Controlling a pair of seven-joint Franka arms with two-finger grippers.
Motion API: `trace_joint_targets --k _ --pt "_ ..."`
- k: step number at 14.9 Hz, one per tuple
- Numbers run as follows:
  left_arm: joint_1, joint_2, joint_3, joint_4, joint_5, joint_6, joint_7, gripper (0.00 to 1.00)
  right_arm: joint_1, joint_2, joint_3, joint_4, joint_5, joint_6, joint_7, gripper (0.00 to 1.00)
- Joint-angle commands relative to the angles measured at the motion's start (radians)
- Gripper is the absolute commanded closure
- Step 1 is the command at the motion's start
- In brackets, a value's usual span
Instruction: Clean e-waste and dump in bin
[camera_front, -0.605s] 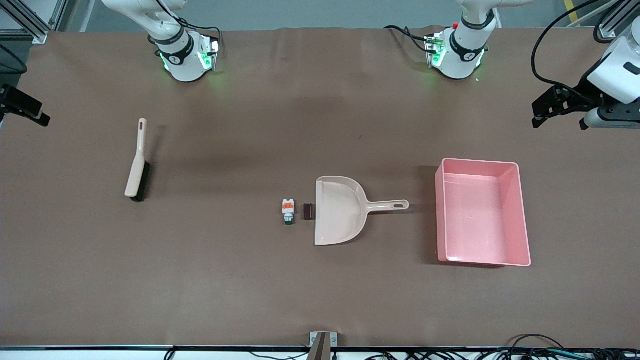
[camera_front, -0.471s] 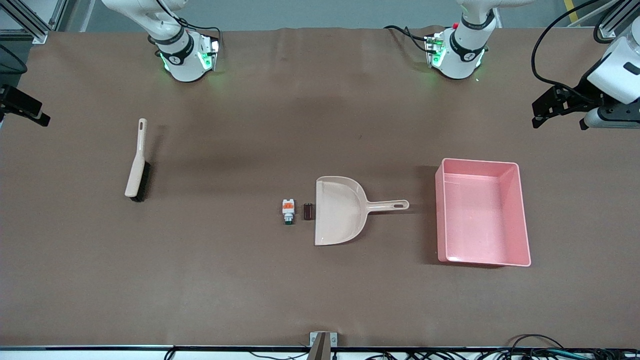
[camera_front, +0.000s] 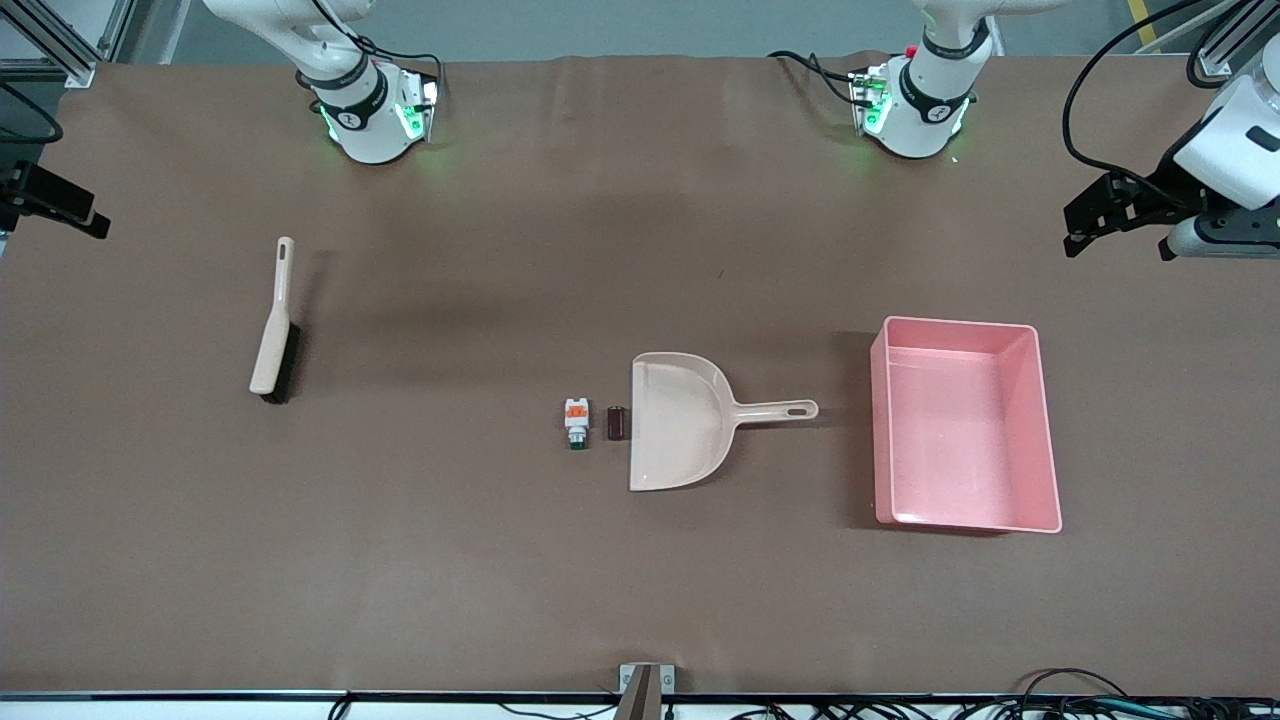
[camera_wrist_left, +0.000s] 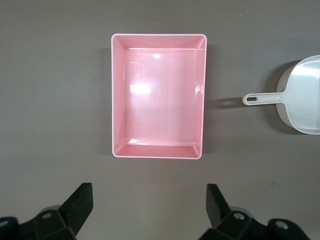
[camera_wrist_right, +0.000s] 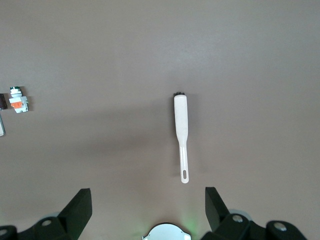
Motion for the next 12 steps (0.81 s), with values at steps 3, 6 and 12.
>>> trace_joint_targets --k 3,6,12 --pt "-0.049 0.073 -0.012 0.013 -0.010 0.043 0.016 0.00 -0.025 0.004 -0.001 -0.079 -0.004 0.025 0.026 0.00" --pt "-0.104 0.135 -0.038 0.007 -0.009 0.129 0.016 0.00 -0.024 -0.017 0.004 -0.296 0.000 0.183 0.022 0.00" --pt "-0.184 0.312 -0.131 0.007 0.002 0.297 0.016 0.00 -0.004 -0.158 0.005 -0.752 -0.035 0.546 -0.011 0.00"
